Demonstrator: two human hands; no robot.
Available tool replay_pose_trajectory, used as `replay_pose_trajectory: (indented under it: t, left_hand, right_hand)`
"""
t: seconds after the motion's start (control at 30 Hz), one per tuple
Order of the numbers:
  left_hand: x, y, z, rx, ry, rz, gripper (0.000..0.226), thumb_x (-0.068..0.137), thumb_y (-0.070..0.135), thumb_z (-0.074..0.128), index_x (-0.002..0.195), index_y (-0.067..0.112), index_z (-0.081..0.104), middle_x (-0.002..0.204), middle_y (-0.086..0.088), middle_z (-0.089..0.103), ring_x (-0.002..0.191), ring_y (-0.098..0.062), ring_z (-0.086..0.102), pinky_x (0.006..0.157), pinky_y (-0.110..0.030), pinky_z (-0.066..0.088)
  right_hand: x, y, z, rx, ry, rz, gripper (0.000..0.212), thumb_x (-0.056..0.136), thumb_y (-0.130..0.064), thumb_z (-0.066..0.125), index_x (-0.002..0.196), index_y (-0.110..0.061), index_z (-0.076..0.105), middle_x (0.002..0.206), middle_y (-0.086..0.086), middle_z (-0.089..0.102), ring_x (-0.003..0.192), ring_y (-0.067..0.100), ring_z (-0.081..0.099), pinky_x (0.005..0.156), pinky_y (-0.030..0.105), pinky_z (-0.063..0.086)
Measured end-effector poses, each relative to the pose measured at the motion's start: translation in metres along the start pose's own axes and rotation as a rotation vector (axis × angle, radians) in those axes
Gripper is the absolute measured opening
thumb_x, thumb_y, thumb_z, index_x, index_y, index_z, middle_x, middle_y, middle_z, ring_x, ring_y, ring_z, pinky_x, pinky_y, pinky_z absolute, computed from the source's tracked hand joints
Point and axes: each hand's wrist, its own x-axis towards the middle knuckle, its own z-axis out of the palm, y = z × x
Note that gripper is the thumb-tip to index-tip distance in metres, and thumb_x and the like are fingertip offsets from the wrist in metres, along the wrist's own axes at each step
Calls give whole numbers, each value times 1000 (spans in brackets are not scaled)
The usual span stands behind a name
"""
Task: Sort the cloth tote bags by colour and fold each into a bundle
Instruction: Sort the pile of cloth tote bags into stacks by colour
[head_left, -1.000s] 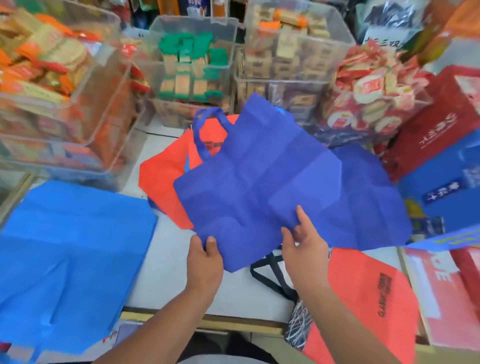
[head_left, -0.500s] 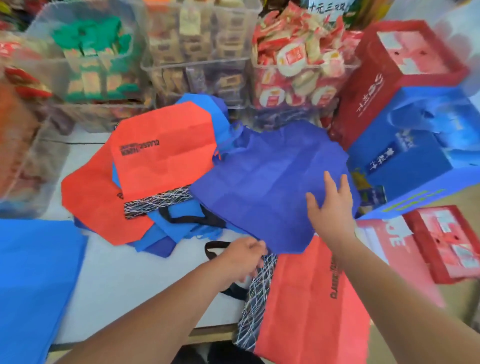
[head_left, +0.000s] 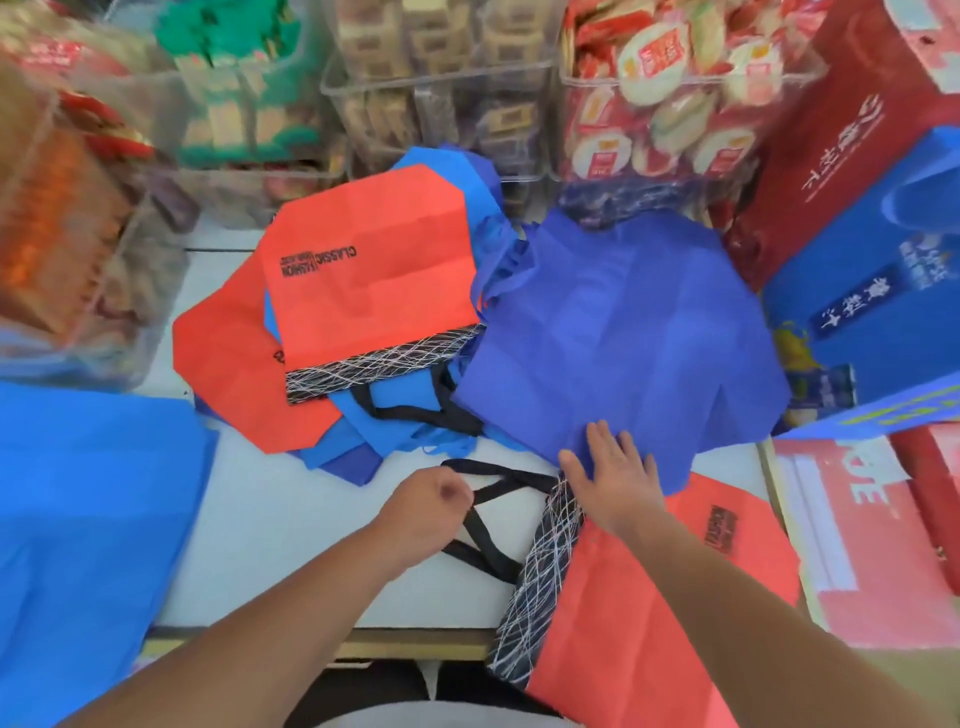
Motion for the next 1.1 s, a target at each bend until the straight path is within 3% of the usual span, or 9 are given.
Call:
replay_pose_trajectory:
  t: [0.17,0.27,0.33,0.43,0.63,0.73,0.87,1.0,1.1]
  left_hand:
    - [2,-16,-4,-49,33,-28,13,94,28,57,89,26,68,96,3,69,96,-20,69,73,-29,48]
    - [2,-15,-2,-71,57,-23,13,95,29,58,90,27,69,98,6,70,95,-17,69,78,-30,52]
    - [4,-15,-1,-80,83,1,11,97,29,58,93,27,69,99,8,70,96,-14,68,88,-32,54]
    - [4,-17,-8,-31,153,47,10,99,29,58,105,27,67,105,11,68,100,-8,64,94,-29,51]
    - [6,-30,-37,-57,224,-2,21,100,32,57,119,24,63,112,8,63,101,-9,62,93,-27,48]
    - [9,-35,-43,-33,216,9,28,100,33,57,125,22,60,118,6,63,104,-11,63,96,-29,49]
    - [26,-50,-70,-5,227,71,33,99,28,60,129,14,60,126,3,60,111,-13,61,99,-28,46]
    - [67,-58,-133,-11,485,108,30,96,22,64,123,10,64,123,-9,64,113,-27,62,100,-42,49]
    - [97,-61,-183,-23,589,72,32,96,22,64,124,7,63,124,-14,64,115,-31,60,97,-35,45]
  right_hand:
    - [10,19,-27,-108,50,278,91,95,-75,18,161,-13,13,170,9,2,156,30,-6,122,61,5]
    - [7,-22,-23,-69,179,106,77,97,-70,27,161,-26,18,169,9,6,155,32,-1,119,65,10]
    - [2,-59,-10,26,106,-12,71,96,-73,27,159,-40,16,170,0,4,155,31,-1,118,65,9]
    - [4,-86,10,124,-51,35,78,91,-81,25,158,-46,8,170,-9,-3,156,27,-8,117,67,4]
    - [33,-41,-3,85,-34,44,75,93,-77,28,159,-43,13,168,-18,-3,156,18,-8,118,68,0]
    - [40,-30,-19,23,53,4,72,94,-75,29,153,-35,34,167,-9,17,155,22,7,119,63,10]
    - [24,-77,-20,123,314,-250,62,95,-60,41,131,-14,63,142,7,55,138,27,46,113,52,36]
    - [7,-149,-23,397,265,-335,25,96,-27,64,117,-14,71,122,-1,67,118,18,60,99,34,48]
    - [-4,-192,-22,525,123,-277,16,97,-27,63,106,-17,72,99,4,71,93,24,66,89,43,55]
